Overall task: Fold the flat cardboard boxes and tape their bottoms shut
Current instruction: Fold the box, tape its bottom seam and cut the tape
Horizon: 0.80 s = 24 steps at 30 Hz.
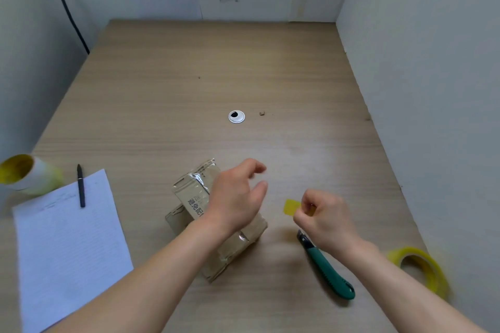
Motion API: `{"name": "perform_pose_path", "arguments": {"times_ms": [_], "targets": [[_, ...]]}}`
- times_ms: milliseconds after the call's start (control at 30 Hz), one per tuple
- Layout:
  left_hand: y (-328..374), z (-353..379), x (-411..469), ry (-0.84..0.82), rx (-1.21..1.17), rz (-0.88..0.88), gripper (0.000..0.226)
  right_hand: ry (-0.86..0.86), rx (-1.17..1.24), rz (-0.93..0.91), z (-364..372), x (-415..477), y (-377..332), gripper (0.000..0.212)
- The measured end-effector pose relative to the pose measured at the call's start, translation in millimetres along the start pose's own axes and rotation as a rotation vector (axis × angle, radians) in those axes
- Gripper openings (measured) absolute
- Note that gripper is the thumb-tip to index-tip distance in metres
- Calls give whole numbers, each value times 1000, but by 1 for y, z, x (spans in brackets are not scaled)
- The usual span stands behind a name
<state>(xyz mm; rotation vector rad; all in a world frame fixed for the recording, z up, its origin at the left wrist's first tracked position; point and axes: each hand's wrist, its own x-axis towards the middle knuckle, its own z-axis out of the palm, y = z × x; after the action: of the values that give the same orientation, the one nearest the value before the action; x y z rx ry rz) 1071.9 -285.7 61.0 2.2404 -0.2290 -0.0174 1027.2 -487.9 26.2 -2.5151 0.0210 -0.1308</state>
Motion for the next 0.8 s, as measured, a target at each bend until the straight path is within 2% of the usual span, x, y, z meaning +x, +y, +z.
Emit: {"name": "perform_pose_path", "arguments": {"times_ms": [67,133,200,267,333,467,533,633,733,800], "targets": [[-11,-14,-19,208,116,24,44,22,-66,-187,1,-9,8,21],[-23,-18,-43,250,227,-41,69,37,-115,-291,5,-21,16,16],[-37,-13,-68,123,357,-118,96,58,-187,-344,9,-32,25,16],[-49,-4,-83,-100,510,-162,112,56,-229,-359,15,-43,33,16],[-63,4,-90,-219,594,-132,113,37,-237,-364,21,-52,41,15],[-90,6,-84,-120,589,123,99,7,-242,-353,31,-66,51,17],[-100,3,-78,-122,578,211,94,-17,-234,-333,36,-74,58,17],[-111,-6,-67,-156,596,337,89,-82,-275,-327,43,-86,67,44],[-118,-11,-58,-199,604,402,89,-130,-360,-324,48,-96,73,46],[-120,-11,-55,-200,585,422,88,-183,-405,-266,51,-101,74,60]]}}
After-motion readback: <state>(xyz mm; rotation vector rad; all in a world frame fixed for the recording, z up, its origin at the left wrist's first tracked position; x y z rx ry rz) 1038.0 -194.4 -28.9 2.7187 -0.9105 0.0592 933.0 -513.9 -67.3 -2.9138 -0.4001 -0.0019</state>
